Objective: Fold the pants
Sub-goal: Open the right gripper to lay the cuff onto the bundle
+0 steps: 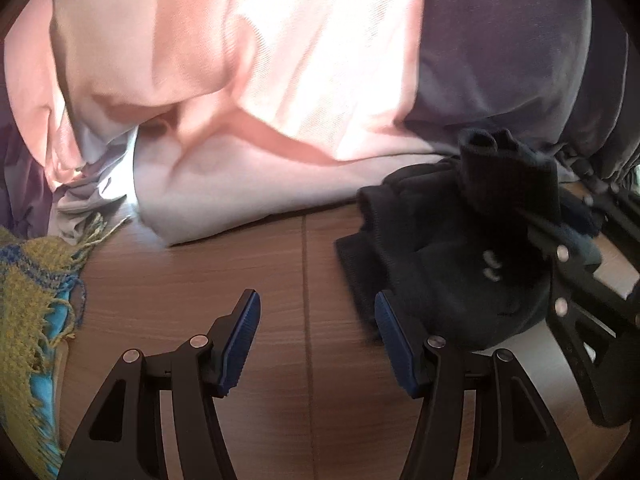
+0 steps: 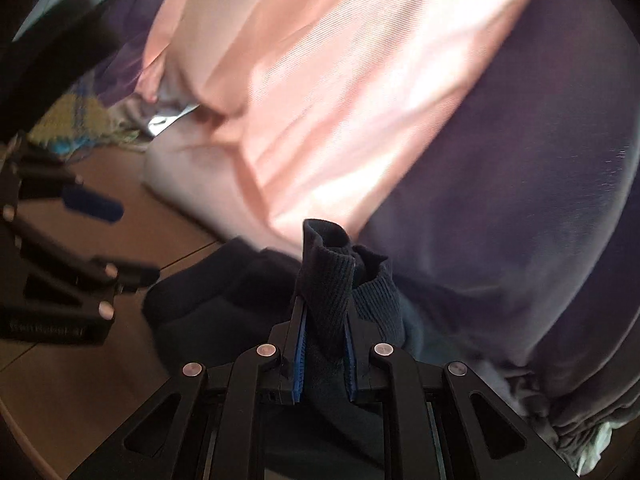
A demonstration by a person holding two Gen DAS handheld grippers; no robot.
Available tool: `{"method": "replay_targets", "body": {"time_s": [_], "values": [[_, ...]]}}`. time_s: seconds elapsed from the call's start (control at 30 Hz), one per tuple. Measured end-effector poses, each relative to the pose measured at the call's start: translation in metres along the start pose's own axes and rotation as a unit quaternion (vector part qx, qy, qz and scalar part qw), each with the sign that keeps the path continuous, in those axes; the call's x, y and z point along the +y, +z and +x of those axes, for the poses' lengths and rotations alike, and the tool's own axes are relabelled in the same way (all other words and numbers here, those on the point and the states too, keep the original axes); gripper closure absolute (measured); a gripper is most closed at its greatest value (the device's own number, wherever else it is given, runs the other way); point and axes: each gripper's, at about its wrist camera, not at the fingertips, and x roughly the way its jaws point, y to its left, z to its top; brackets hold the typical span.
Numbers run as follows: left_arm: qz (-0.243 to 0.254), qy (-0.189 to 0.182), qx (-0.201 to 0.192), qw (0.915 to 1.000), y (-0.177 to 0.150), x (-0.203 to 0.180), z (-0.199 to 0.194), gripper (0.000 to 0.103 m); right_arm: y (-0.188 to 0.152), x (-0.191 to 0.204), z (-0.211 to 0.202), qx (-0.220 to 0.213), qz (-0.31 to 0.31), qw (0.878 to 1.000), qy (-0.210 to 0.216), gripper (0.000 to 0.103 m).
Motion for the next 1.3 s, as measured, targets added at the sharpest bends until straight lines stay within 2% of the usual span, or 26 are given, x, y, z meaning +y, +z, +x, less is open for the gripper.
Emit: {"method": "replay_targets", "body": {"time_s": [0.13, 0.2, 0.27, 0.37, 0.4, 0.47, 0.6, 0.73, 0.9, 1.03, 1.1, 1.3], "values": [[-0.006, 0.004, 0.003, 1.0, -0.002, 0.011, 0.001, 0.044, -0.003, 0.012, 0.001, 0.014, 0.0, 0.999, 0.034, 0.085], [-0.006, 0.002, -0.003, 1.0, -0.001, 0.013, -0.003, 0.044, -0.003, 0.02, -0.004, 0.006, -0.004, 0.999, 0.045, 0.075], [-0.003, -0.002, -0.013, 0.9999, 0.0, 0.011, -0.012, 0.044, -0.003, 0.024, -0.017, -0.006, 0.0, 0.999, 0.045, 0.07], [0.007, -0.025, -0.031, 0.9992, 0.005, 0.003, -0.027, 0.044, -0.002, 0.018, -0.034, -0.018, 0.03, 0.999, 0.027, 0.068], [0.013, -0.036, -0.039, 0.9985, 0.006, -0.001, -0.032, 0.044, -0.003, 0.014, -0.038, -0.019, 0.043, 0.999, 0.021, 0.062], [0.028, -0.062, -0.057, 0.9961, 0.008, -0.011, -0.04, 0.044, -0.007, 0.003, -0.042, -0.016, 0.067, 0.998, 0.007, 0.057], [0.055, -0.104, -0.091, 0.9888, 0.012, -0.031, -0.039, 0.044, -0.015, -0.016, -0.03, 0.007, 0.108, 0.994, 0.012, 0.057], [0.07, -0.137, -0.076, 0.9852, 0.019, -0.047, -0.02, 0.058, -0.017, -0.029, -0.024, 0.009, 0.138, 0.99, 0.006, 0.057], [0.064, -0.153, -0.052, 0.9847, 0.019, -0.05, 0.003, 0.059, -0.022, -0.026, -0.018, 0.016, 0.127, 0.992, 0.008, 0.057], [0.083, -0.123, -0.016, 0.9888, 0.008, -0.046, 0.028, 0.06, -0.028, -0.024, -0.012, 0.026, 0.133, 0.99, 0.027, 0.057], [0.083, -0.12, -0.007, 0.9894, 0.004, -0.042, 0.034, 0.059, -0.029, -0.025, -0.011, 0.026, 0.14, 0.989, 0.031, 0.057], [0.038, -0.148, 0.004, 0.9882, 0.001, -0.029, 0.038, 0.055, -0.021, -0.016, -0.005, 0.022, 0.125, 0.991, 0.041, 0.057]]}}
